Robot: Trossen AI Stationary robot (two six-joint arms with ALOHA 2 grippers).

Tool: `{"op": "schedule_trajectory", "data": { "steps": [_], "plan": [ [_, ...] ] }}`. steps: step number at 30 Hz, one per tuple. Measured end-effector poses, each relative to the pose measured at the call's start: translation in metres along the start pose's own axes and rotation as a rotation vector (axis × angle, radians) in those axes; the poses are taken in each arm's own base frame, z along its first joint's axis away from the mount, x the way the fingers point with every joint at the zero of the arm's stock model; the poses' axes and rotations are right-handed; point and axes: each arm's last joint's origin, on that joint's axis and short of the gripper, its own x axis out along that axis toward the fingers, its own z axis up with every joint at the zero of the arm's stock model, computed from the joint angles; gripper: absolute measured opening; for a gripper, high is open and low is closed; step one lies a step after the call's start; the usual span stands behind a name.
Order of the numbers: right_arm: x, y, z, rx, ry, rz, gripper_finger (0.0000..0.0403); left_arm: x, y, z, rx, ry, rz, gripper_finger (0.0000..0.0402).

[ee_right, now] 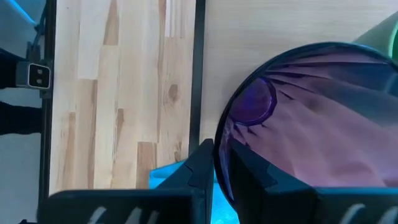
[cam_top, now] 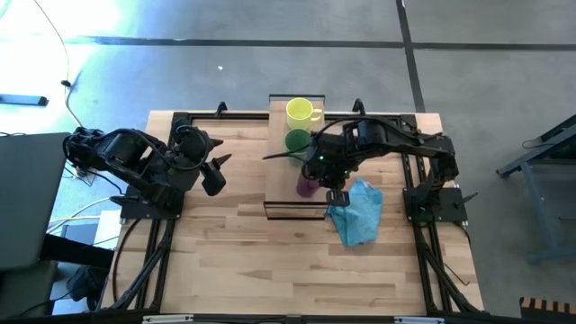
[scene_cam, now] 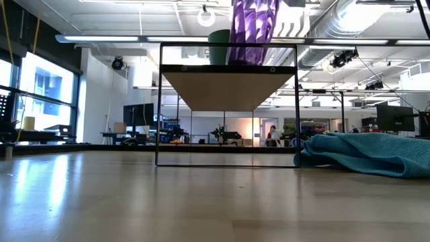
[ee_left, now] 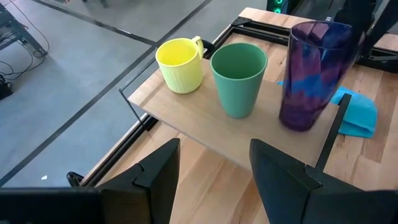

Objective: Stack small to large cups/mugs on shelf
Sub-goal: Put the purple glass on the shelf

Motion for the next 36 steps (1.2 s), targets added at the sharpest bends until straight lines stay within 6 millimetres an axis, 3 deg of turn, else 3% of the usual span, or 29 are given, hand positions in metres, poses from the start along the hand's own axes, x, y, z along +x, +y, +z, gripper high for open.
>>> {"op": "schedule_trajectory", "data": {
  "steps": [16, 25, 36],
  "plan": [
    [0.001, -0.001, 0.002, -0.006, -0.015, 0.016, 0.0037, 0.028, -0.022, -0.023, 0.047, 0.036, 0.008, 0.0184],
    [0.001, -0.001, 0.003, -0.025, -0.028, -0.002, 0.0067, 0.029, -0.025, -0.02, 0.051, 0.009, -0.008, 0.0184],
    [0.0, -0.001, 0.01, -0.046, -0.095, -0.007, 0.0067, 0.029, -0.025, -0.02, 0.045, 0.01, -0.01, 0.0184]
  ]
}}
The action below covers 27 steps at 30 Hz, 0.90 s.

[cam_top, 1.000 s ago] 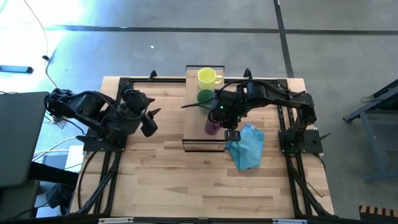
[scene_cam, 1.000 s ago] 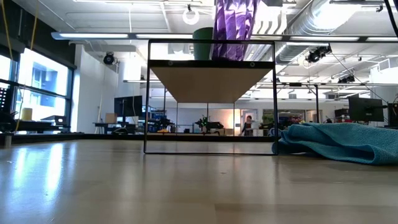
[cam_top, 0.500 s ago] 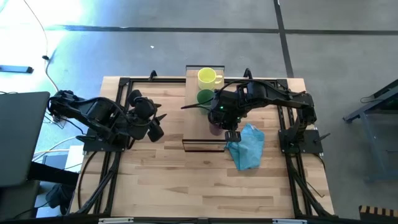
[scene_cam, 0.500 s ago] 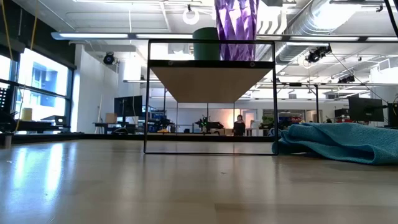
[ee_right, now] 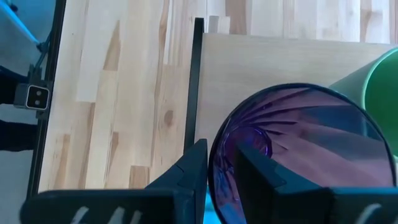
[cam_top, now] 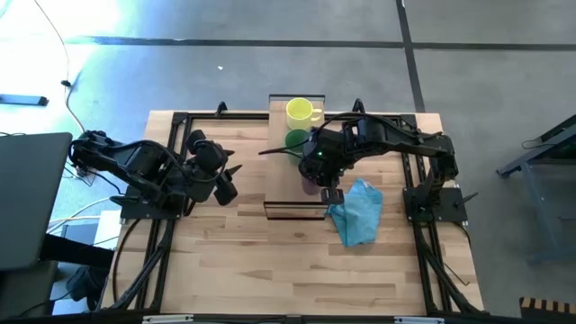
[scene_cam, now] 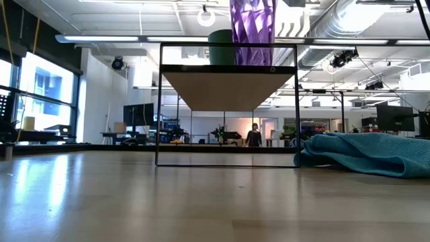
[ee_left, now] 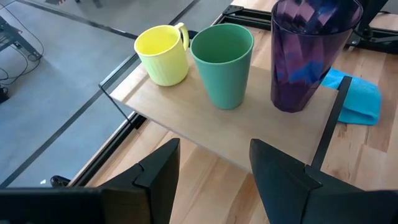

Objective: Stack small to large cups/mugs on shelf
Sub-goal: Put the purple glass on the shelf

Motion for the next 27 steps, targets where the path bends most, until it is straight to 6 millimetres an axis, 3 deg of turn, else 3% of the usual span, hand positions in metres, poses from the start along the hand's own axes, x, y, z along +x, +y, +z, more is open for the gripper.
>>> {"op": "schedule_trajectory", "data": {
  "steps": [11, 19, 27],
  "plan": [
    [0.002, 0.0, 0.005, -0.002, -0.04, 0.007, 0.0067, 0.0, 0.0, 0.0, -0.001, 0.0, 0.0, 0.0184],
    [0.023, -0.002, 0.011, 0.004, 0.009, 0.041, 0.0067, 0.0, 0.0, 0.0, -0.004, 0.002, -0.004, 0.0184],
    [0.015, -0.008, 0.013, 0.033, -0.025, 0.031, 0.0067, 0.0, -0.001, -0.001, -0.003, 0.018, -0.025, 0.0184]
  ]
}}
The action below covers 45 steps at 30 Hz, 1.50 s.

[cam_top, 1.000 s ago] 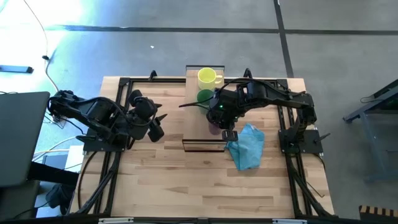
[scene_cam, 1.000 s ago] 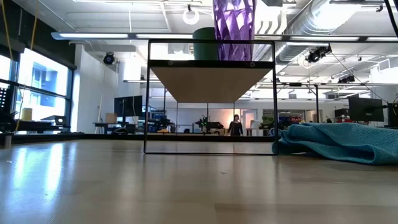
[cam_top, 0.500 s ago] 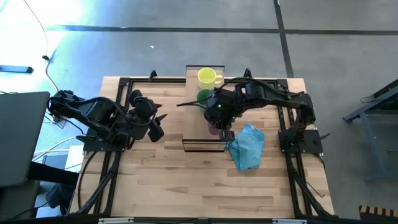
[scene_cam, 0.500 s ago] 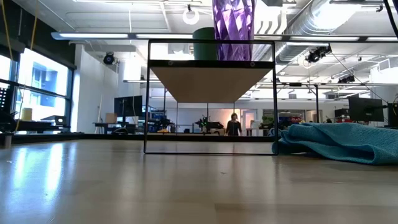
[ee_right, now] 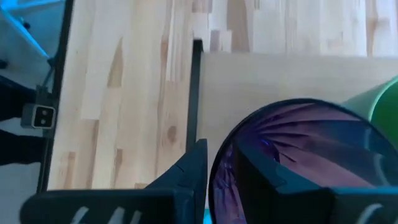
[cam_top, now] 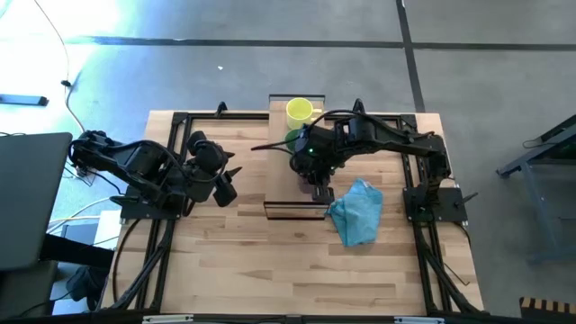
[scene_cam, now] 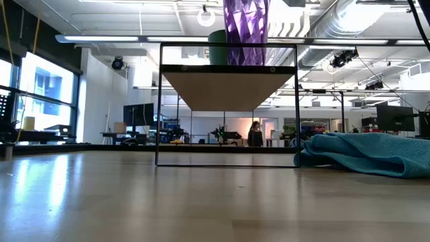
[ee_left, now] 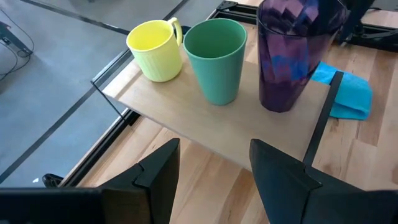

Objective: Stack small to large cups/mugs on shelf
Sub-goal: Put the purple glass on the shelf

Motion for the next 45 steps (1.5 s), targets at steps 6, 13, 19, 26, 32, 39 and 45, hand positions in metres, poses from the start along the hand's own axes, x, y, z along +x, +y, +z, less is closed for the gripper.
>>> {"op": "schedule_trajectory", "data": {
  "steps": [6, 13, 19, 26, 32, 39, 45],
  "plan": [
    [-0.011, 0.001, 0.003, -0.005, -0.05, 0.0, 0.0067, 0.0, 0.0, 0.0, 0.007, 0.002, 0.002, 0.0184],
    [-0.005, 0.001, 0.004, 0.007, -0.028, 0.003, 0.0067, 0.0, 0.0, 0.0, 0.008, 0.003, 0.001, 0.0184],
    [0.002, 0.0, 0.006, 0.006, -0.017, 0.006, 0.0067, 0.0, 0.0, -0.001, 0.009, 0.018, -0.02, 0.0184],
    [0.002, 0.0, 0.008, -0.001, -0.038, 0.003, 0.0067, 0.0, -0.001, -0.001, 0.005, 0.025, -0.03, 0.0184],
    [0.002, 0.0, 0.009, 0.005, -0.044, 0.002, 0.0067, 0.0, -0.001, -0.001, 0.004, 0.026, -0.031, 0.0184],
    [0.002, 0.0, 0.009, 0.005, -0.05, 0.007, 0.0067, 0.0, -0.001, -0.001, 0.004, 0.026, -0.03, 0.0184],
    [0.002, 0.0, 0.01, 0.004, -0.056, 0.011, 0.0067, 0.0, -0.001, -0.001, 0.004, 0.026, -0.03, 0.0184]
  ]
}}
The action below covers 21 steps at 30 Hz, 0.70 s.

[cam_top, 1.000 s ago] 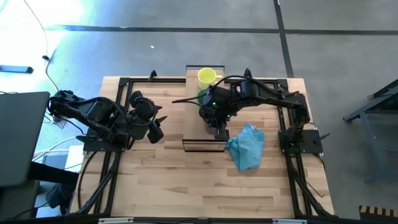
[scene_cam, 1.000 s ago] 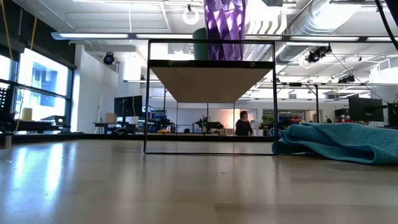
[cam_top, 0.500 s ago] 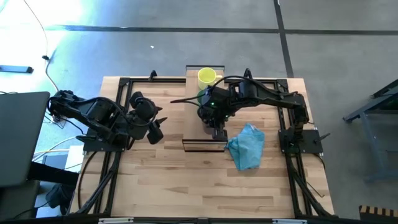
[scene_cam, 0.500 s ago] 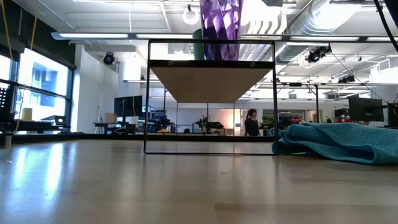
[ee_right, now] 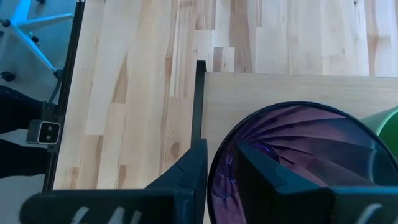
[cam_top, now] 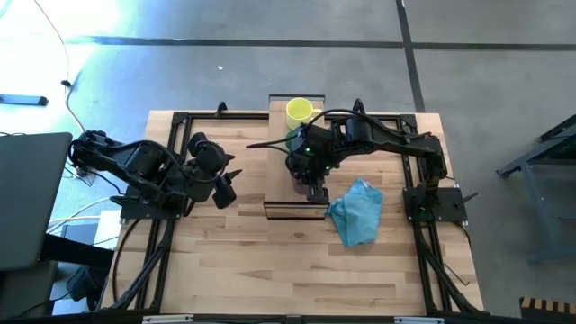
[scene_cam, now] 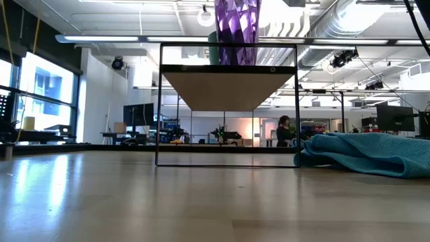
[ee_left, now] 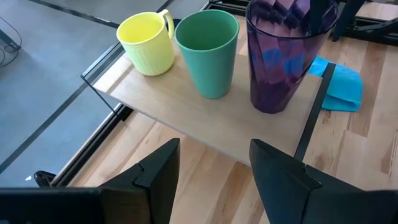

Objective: Stack small to large cups/mugs on shelf
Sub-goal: Put the purple glass on the shelf

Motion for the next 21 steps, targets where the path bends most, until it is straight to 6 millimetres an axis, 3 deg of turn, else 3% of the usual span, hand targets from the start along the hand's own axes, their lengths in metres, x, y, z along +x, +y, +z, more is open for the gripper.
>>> {"op": "schedule_trajectory", "data": {
  "steps": [21],
  "plan": [
    [0.0, 0.0025, -0.0003, -0.002, 0.002, 0.048, 0.0067, 0.0, 0.0, 0.0001, -0.001, -0.001, 0.001, 0.0184]
  ]
}}
